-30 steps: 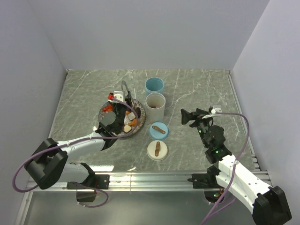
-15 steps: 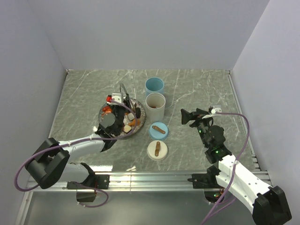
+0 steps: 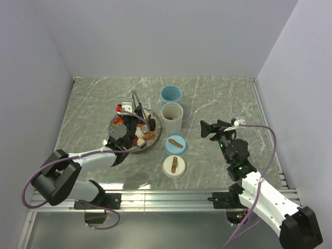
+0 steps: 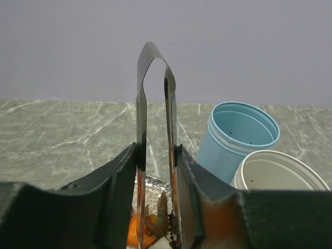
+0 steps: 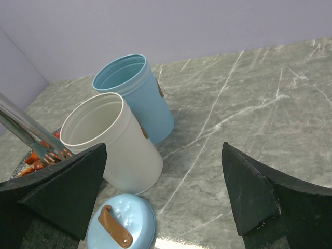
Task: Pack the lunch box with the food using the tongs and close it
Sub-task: Pick up the food using the clamp, then place the food into the lunch box
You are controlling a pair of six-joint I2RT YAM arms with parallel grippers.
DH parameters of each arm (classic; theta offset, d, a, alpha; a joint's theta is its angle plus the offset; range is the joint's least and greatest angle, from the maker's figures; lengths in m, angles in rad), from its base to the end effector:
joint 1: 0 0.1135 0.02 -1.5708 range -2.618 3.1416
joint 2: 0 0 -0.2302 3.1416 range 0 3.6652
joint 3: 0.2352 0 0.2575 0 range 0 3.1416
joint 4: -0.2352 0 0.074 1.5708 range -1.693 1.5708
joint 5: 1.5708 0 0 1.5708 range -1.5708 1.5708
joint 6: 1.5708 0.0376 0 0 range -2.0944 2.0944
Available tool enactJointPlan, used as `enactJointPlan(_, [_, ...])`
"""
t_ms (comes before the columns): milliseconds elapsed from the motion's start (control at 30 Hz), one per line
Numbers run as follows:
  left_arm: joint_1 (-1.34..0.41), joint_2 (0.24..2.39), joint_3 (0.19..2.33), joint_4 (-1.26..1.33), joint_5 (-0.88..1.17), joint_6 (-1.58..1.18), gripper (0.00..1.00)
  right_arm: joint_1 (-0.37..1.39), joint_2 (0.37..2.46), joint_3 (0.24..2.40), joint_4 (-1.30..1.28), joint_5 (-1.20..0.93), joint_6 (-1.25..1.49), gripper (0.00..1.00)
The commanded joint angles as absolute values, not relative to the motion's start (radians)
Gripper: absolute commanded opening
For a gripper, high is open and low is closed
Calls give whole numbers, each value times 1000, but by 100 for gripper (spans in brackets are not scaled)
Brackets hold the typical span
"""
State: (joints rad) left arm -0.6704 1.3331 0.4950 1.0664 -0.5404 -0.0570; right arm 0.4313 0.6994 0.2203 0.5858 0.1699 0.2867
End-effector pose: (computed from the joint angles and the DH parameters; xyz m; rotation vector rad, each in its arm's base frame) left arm 0.2325 -0.1597 0.2153 -0.0398 1.3792 -0.2463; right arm 0.1881 0.0796 0.2113 0.0329 1.4819 0.4593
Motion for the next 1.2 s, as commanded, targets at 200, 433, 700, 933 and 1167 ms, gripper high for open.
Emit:
enactJointPlan(200, [-663,1298,535,1037,-485,-69,17,425,686,225,627,166,273,98])
enactJointPlan(433, [-663,1187,616,921,-460,-23,12,425,683,222,627,167,273,98])
enactJointPlan(700, [-657,1202,816,792,-379,-11,12,425,687,225,629,167,273,98])
enactJointPlan(933, [-652,1340,1093,732,-249,-12,12,423,693,224,632,167,273,98])
enactJointPlan(1167, [-647,1534,1311,707,-176,26,13,423,698,227,635,166,272,98])
